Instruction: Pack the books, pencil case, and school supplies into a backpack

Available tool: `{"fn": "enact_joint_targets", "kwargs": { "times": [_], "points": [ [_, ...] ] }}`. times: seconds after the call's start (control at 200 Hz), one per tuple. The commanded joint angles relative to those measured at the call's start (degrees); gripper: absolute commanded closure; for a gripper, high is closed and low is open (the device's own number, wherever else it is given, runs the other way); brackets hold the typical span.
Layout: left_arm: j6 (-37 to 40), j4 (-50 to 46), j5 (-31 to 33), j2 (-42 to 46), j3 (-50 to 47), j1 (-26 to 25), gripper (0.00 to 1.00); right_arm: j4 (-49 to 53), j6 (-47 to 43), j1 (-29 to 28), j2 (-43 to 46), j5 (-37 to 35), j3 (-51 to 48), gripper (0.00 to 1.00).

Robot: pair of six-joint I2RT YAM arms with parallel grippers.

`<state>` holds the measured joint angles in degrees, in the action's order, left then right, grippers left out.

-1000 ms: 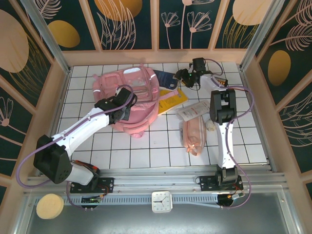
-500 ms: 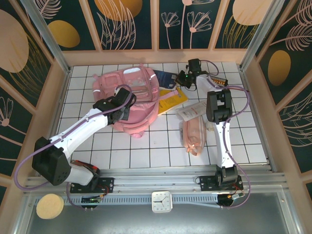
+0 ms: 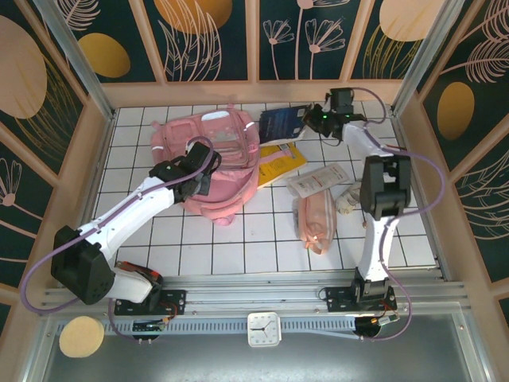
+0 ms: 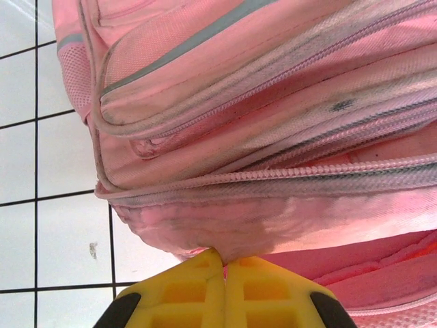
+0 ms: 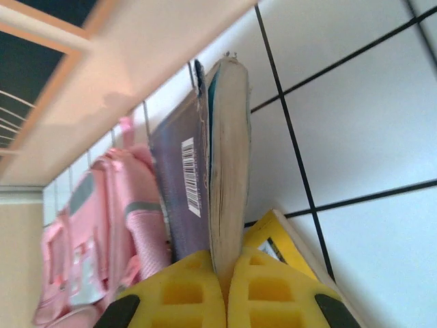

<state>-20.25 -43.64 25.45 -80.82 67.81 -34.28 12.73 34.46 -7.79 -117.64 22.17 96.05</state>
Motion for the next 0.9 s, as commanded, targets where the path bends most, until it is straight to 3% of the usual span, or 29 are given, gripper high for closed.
{"fn": "enact_joint_targets", "kwargs": {
  "times": [0.0,0.165,0.43,0.55,0.896],
  "points": [
    [-1.07,0.75,-0.75,0.16,3.51,-0.07,1.00,-3.33,-0.87,1.78,10.33,1.39,-7.37,1.00],
    [-0.95,1.62,-2.54,-1.39,6.25,-0.07,1.00,-2.01,-0.82,5.02,25.30,3.52,-19.43,1.00],
    [-1.90,2.72,-6.50,-5.10,12.49,-0.03,1.00,4.00,4.14,6.06,46.12,14.64,-32.94,1.00],
    [-2.81,3.12,-8.68,-6.52,15.08,-0.05,1.00,5.07,8.79,3.51,53.24,18.21,-37.63,1.00],
    [-5.15,3.80,-10.85,-7.51,17.75,-0.10,1.00,6.49,18.08,-7.67,64.40,17.30,-46.22,1.00]
  ]
}}
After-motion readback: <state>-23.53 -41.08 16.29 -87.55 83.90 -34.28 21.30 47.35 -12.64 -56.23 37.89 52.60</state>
